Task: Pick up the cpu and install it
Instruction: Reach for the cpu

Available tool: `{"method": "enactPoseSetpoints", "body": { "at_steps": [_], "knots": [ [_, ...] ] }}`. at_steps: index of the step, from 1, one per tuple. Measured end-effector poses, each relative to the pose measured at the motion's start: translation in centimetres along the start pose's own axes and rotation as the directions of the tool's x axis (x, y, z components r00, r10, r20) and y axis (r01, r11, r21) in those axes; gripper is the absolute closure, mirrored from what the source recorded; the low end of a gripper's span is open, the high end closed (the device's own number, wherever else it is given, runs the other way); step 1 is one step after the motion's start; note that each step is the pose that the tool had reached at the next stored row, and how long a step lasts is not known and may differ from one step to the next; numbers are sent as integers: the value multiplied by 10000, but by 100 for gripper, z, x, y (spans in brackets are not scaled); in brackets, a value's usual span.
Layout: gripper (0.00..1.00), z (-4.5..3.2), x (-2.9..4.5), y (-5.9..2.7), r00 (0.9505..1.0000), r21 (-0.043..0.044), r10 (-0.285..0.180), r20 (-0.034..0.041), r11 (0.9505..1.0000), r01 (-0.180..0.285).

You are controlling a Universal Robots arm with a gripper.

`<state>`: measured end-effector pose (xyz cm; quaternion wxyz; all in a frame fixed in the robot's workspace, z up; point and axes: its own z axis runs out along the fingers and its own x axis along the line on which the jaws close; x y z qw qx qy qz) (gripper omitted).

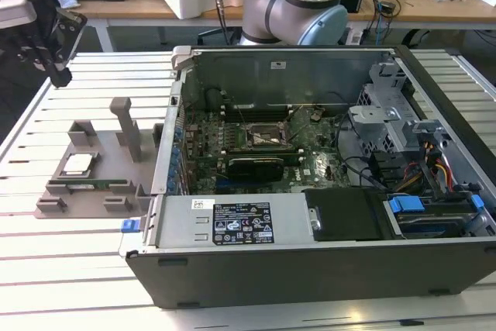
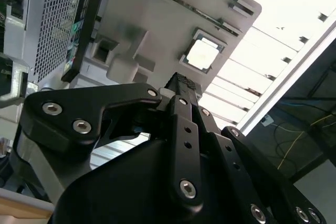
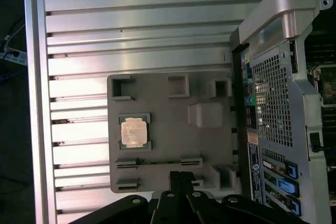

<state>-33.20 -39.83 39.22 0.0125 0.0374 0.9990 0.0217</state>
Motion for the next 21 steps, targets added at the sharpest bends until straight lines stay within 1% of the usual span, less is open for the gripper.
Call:
{"method": "enactPoseSetpoints", "body": {
  "at_steps": [2, 3, 5, 7, 11, 13, 19, 21],
  "knots": [
    [89, 0, 37, -2, 10000, 0, -1, 0, 10000, 1],
    [89, -1, 74, -5, 10000, 0, -1, 0, 10000, 1],
    [89, -1, 118, -8, 10000, 0, -1, 0, 10000, 1],
    [89, -2, 184, -12, 10000, 0, 0, 0, 10000, 0],
    [89, -3, 271, -18, 10000, 0, 0, 0, 10000, 0],
    [89, -3, 332, -23, 10000, 0, -1, 0, 10000, 1],
    [89, -4, 451, -31, 10000, 0, -1, 0, 10000, 1],
    [89, -4, 535, -36, 10000, 0, 0, 1, 10000, 0]
  ]
}}
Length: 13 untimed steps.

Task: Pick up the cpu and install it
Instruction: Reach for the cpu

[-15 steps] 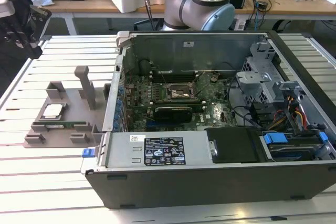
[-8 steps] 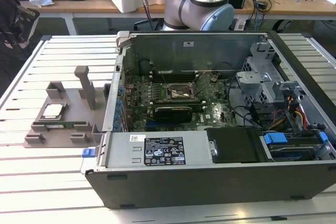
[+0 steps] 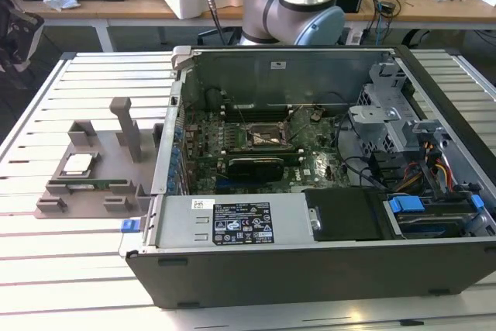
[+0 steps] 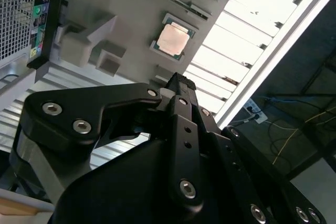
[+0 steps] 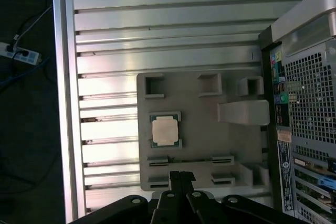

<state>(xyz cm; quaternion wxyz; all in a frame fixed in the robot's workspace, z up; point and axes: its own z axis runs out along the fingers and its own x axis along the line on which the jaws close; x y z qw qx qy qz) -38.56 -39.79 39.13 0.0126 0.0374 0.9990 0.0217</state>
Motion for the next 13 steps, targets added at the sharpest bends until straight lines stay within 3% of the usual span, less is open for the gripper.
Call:
{"method": "enactPoseSetpoints", "body": {
  "at_steps": [7, 13],
  "knots": [
    [89, -2, 216, -13, 10000, 0, 0, -1, 10000, 0],
    [89, -2, 238, -14, 10000, 0, -1, -1, 10000, 1]
  ]
}}
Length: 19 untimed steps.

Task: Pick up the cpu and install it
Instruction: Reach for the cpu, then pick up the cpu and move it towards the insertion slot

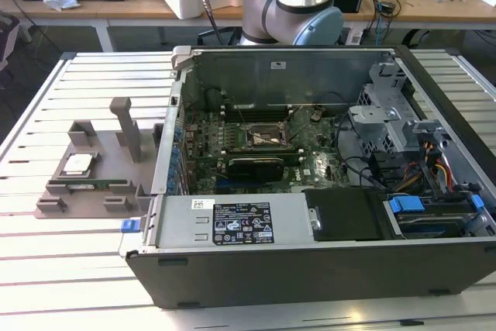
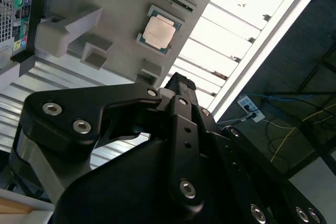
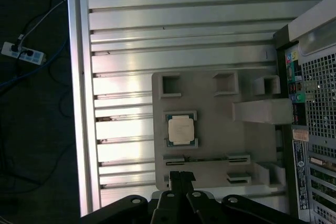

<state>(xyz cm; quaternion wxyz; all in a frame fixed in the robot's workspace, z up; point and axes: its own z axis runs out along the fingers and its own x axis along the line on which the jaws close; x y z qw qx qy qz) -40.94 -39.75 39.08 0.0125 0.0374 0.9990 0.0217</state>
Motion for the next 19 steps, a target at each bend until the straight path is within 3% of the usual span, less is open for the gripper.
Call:
{"method": "enactPoseSetpoints", "body": {
  "at_steps": [10, 16, 17, 18, 19],
  "knots": [
    [89, 0, 1, 0, 10000, 0, 0, 0, 10000, 0],
    [53, 0, 2, 0, 10000, 0, 0, -1, 10000, 0],
    [53, 0, 2, 0, 10000, 0, 0, 0, 10000, 0],
    [40, 0, 2, 0, 10000, 0, 0, 0, 10000, 0],
    [40, 0, 2, 0, 10000, 0, -1, 0, 10000, 1]
  ]
}}
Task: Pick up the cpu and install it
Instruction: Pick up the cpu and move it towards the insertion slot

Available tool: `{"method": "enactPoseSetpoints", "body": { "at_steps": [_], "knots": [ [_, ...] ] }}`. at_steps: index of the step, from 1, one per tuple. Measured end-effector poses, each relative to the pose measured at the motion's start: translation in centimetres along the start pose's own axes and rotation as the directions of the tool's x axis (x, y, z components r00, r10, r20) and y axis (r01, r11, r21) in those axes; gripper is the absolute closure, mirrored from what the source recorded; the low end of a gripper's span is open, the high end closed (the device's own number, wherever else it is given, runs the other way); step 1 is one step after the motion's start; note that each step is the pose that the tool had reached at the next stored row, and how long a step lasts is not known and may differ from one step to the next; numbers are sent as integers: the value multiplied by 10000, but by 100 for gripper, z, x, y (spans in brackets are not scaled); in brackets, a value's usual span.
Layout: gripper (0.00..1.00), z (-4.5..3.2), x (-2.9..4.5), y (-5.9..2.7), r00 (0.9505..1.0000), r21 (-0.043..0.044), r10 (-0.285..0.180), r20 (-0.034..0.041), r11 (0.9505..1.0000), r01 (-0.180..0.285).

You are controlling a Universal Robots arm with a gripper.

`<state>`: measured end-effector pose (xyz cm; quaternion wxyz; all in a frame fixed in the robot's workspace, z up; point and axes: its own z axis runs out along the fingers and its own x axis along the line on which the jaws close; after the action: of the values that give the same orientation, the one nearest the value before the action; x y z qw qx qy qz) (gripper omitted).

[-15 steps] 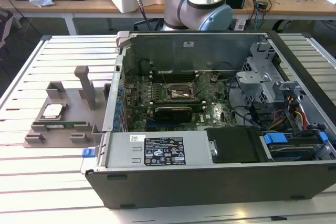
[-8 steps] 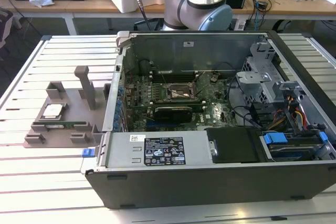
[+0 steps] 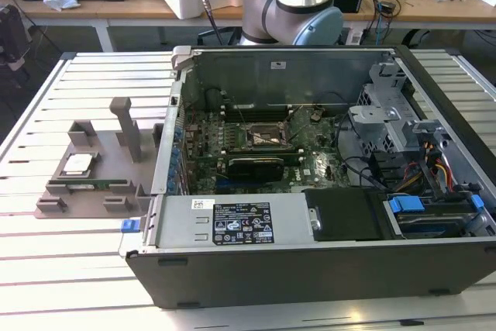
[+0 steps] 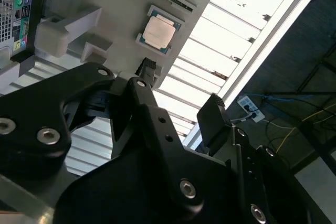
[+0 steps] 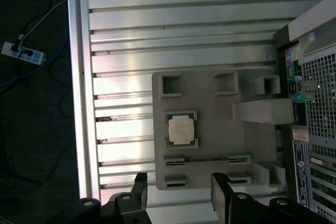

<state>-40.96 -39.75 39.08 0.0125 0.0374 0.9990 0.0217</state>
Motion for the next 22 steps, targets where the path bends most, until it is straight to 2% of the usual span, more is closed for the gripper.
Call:
{"method": "enactPoseSetpoints", "body": {
  "at_steps": [5, 15, 22],
  "knots": [
    [40, 48, 1, -2, 10000, 1, 2, -2, 10000, -2],
    [40, 219, 2, -9, 10000, 1, 1, -11, 10000, -1],
    [40, 292, 2, -13, 10000, 2, 1, -12, 10000, -1]
  ]
}}
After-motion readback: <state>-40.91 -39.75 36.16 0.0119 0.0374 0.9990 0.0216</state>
